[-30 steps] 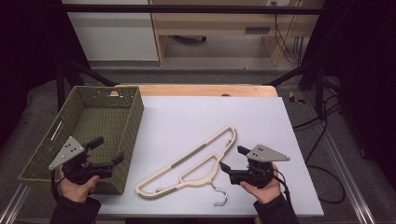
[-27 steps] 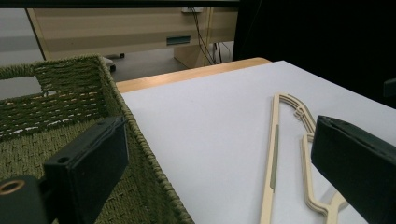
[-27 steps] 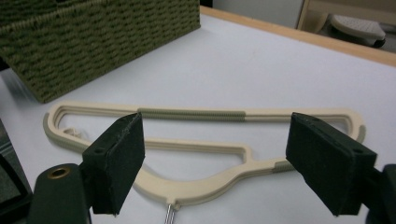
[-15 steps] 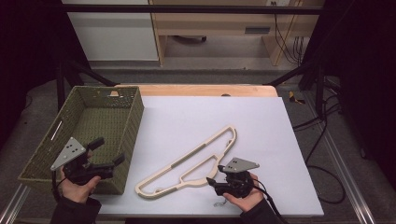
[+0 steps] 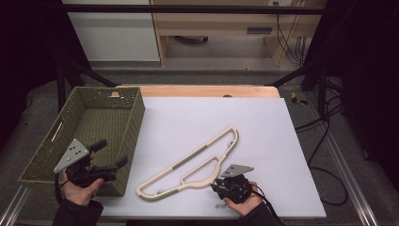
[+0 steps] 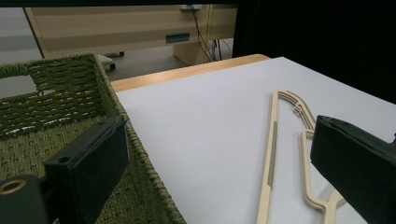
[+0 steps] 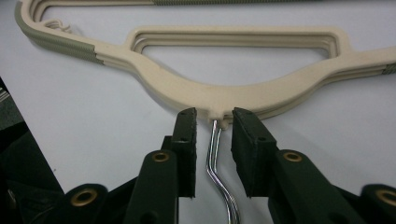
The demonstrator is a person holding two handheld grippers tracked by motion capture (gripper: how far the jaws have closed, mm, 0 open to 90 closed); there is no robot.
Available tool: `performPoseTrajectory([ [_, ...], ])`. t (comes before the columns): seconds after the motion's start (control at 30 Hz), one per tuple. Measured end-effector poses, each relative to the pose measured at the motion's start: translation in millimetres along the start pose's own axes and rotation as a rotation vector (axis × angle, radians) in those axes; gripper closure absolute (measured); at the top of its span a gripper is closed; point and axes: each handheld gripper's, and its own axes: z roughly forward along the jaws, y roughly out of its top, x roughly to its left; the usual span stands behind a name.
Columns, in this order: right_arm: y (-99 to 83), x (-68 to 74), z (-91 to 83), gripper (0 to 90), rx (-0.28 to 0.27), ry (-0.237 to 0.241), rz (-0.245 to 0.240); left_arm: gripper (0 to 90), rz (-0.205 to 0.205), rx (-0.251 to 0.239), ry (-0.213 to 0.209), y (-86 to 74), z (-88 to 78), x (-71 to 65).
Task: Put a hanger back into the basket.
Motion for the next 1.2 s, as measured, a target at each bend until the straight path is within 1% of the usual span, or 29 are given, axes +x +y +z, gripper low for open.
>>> performPoseTrajectory([
  [0.03, -0.9, 0.3, 2.1, 75.5, 0.013, -0.001, 0.008, 4.4, 0.000, 0.001, -0.002, 0.0, 0.4, -0.8],
  [0.07, -0.9, 0.3, 2.1, 75.5, 0.013, -0.001, 0.008, 4.4, -0.002, -0.003, -0.002, 0.0, 1.1, -1.9],
  [0.1, -2.1, -0.7, 4.0, 78.4, 0.019, 0.001, 0.000, 4.6, -0.001, -0.002, -0.004, 0.0, 1.4, -3.0],
  [0.13, -2.1, -0.7, 4.0, 78.4, 0.019, 0.001, 0.000, 4.6, 0.004, 0.002, -0.005, 0.2, 1.7, -3.9],
  [0.17, -2.9, -0.2, 5.5, 81.0, 0.027, -0.004, 0.010, 4.7, 0.010, 0.006, -0.012, 0.4, 2.4, -5.9],
  [0.2, -2.8, 0.7, 6.0, 82.6, 0.025, 0.006, 0.024, 4.7, 0.012, 0.008, -0.015, 0.5, 3.1, -7.2],
  [0.27, -3.4, 0.4, 7.3, 84.3, 0.033, -0.004, 0.017, 4.8, 0.018, 0.013, -0.019, 0.4, 4.8, -10.2],
  [0.3, -2.9, 1.5, 7.4, 86.4, 0.031, -0.006, 0.038, 4.9, 0.020, 0.016, -0.022, 0.3, 6.0, -11.8],
  [0.33, -2.7, 1.0, 6.8, 87.1, 0.030, 0.001, 0.044, 4.9, 0.020, 0.016, -0.022, 0.3, 6.0, -11.8],
  [0.37, -2.7, 0.3, 5.7, 87.5, 0.028, 0.016, 0.048, 5.0, 0.026, 0.023, -0.030, -0.1, 8.4, -15.5],
  [0.53, -2.0, -1.6, 4.2, 88.5, 0.028, 0.011, 0.079, 5.2, 0.038, 0.038, -0.051, -0.8, 14.6, -25.4],
  [0.57, -0.9, -1.9, 2.6, 88.9, 0.009, 0.014, 0.093, 5.4, 0.044, 0.043, -0.057, -1.0, 16.4, -28.1],
  [0.6, -0.5, -2.7, 1.5, 89.0, 0.009, 0.004, 0.093, 5.5, 0.049, 0.049, -0.064, -1.3, 18.3, -30.8],
  [0.63, 0.1, -2.2, 0.7, 89.1, 0.004, 0.005, 0.106, 5.7, 0.052, 0.061, -0.081, -2.1, 23.0, -37.9],
  [0.7, 1.5, -3.9, -0.9, 89.1, 0.003, 0.001, 0.088, 6.3, 0.064, 0.082, -0.098, -3.2, 28.1, -45.1],
  [0.73, 1.5, -3.9, -0.9, 89.1, 0.003, 0.001, 0.088, 6.6, 0.064, 0.082, -0.098, -3.2, 28.1, -45.1],
  [0.77, 3.9, -3.4, -2.3, 89.1, 0.010, -0.002, 0.081, 6.7, 0.078, 0.109, -0.121, -5.1, 35.7, -55.0],
  [0.8, 5.0, -3.0, -3.1, 89.1, 0.015, -0.002, 0.082, 6.8, 0.078, 0.109, -0.121, -5.1, 35.7, -55.0],
  [0.87, 7.8, -2.7, -4.2, 89.2, 0.015, -0.008, 0.081, 7.1, 0.100, 0.145, -0.149, -7.6, 46.0, -68.2],
  [0.9, 8.8, -2.6, -4.4, 89.2, 0.007, -0.013, 0.083, 7.3, 0.119, 0.182, -0.173, -9.7, 54.2, -78.4],
  [0.93, 9.4, -3.4, -5.5, 89.2, 0.009, -0.007, 0.073, 7.7, 0.119, 0.182, -0.173, -9.7, 54.2, -78.4],
  [0.97, 10.9, -2.8, -6.4, 89.2, 0.011, -0.011, 0.078, 8.4, 0.142, 0.223, -0.199, -12.5, 64.4, -89.9],
  [1.0, 10.9, -2.8, -6.4, 89.2, 0.011, -0.011, 0.078, 9.1, 0.142, 0.223, -0.199, -12.5, 64.4, -89.9],
  [1.03, 11.1, -3.5, -7.2, 89.3, 0.018, -0.007, 0.066, 9.1, 0.163, 0.254, -0.222, -14.8, 72.7, -98.0],
  [1.07, 13.0, -2.9, -7.6, 89.3, 0.021, -0.017, 0.054, 11.4, 0.174, 0.272, -0.232, -15.9, 76.8, -101.8],
  [1.1, 14.2, -1.8, -7.9, 89.2, 0.017, -0.009, 0.064, 12.7, 0.202, 0.322, -0.257, -19.0, 88.2, -111.7],
  [1.13, 14.2, -1.8, -7.9, 89.2, 0.017, -0.009, 0.064, 14.1, 0.202, 0.322, -0.257, -19.0, 88.2, -111.7],
  [1.17, 16.0, -2.5, -9.6, 89.2, 0.025, -0.016, 0.048, 15.1, 0.225, 0.362, -0.279, -21.7, 97.6, -120.4],
  [1.2, 16.7, -2.4, -9.6, 89.3, 0.022, -0.019, 0.048, 16.3, 0.225, 0.362, -0.279, -21.7, 97.6, -120.4],
])
